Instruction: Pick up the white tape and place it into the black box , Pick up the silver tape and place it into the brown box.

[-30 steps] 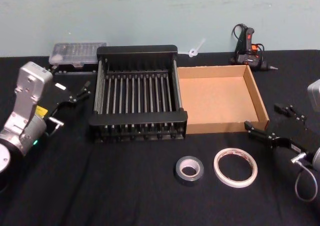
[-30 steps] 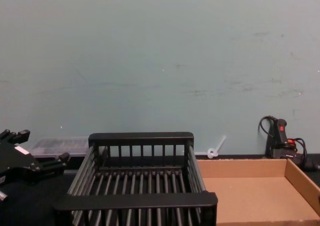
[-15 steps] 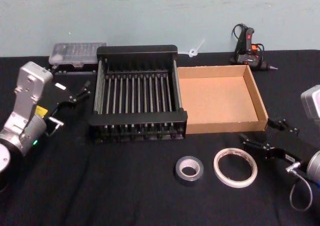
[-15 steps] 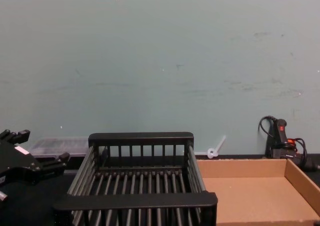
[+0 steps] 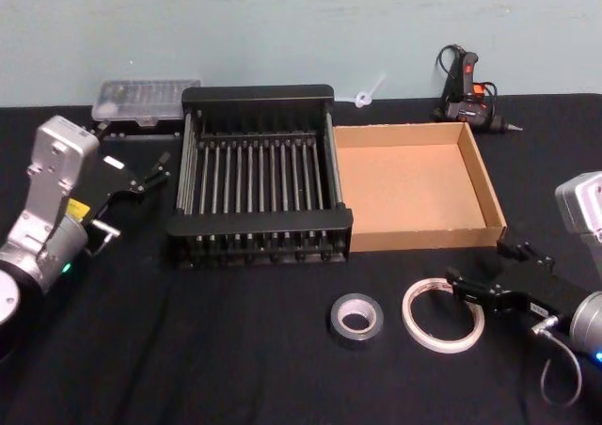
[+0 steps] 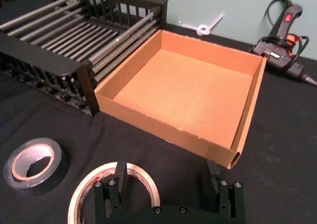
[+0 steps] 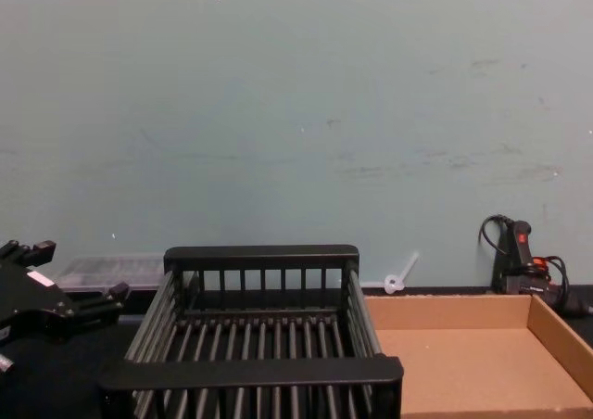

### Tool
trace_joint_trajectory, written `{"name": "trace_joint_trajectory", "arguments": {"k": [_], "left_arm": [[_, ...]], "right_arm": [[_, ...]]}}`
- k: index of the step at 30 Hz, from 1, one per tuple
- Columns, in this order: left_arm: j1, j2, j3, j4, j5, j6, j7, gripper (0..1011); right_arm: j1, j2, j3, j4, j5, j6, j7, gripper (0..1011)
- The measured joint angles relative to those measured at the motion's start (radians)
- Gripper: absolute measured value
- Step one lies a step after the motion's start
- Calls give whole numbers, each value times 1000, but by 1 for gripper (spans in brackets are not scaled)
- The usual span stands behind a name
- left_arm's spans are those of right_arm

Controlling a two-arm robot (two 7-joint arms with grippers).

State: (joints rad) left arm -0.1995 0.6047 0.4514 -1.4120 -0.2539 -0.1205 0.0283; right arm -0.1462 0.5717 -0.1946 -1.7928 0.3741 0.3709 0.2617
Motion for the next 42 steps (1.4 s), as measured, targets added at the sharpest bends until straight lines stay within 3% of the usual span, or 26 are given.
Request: {"name": "trace_joint_trajectory", "arguments": {"k": [42], "left_arm": [[0, 0, 0, 0, 0, 0, 0, 1001]], "right_arm": [[42, -27, -34, 75, -46, 73, 48, 1002]]}}
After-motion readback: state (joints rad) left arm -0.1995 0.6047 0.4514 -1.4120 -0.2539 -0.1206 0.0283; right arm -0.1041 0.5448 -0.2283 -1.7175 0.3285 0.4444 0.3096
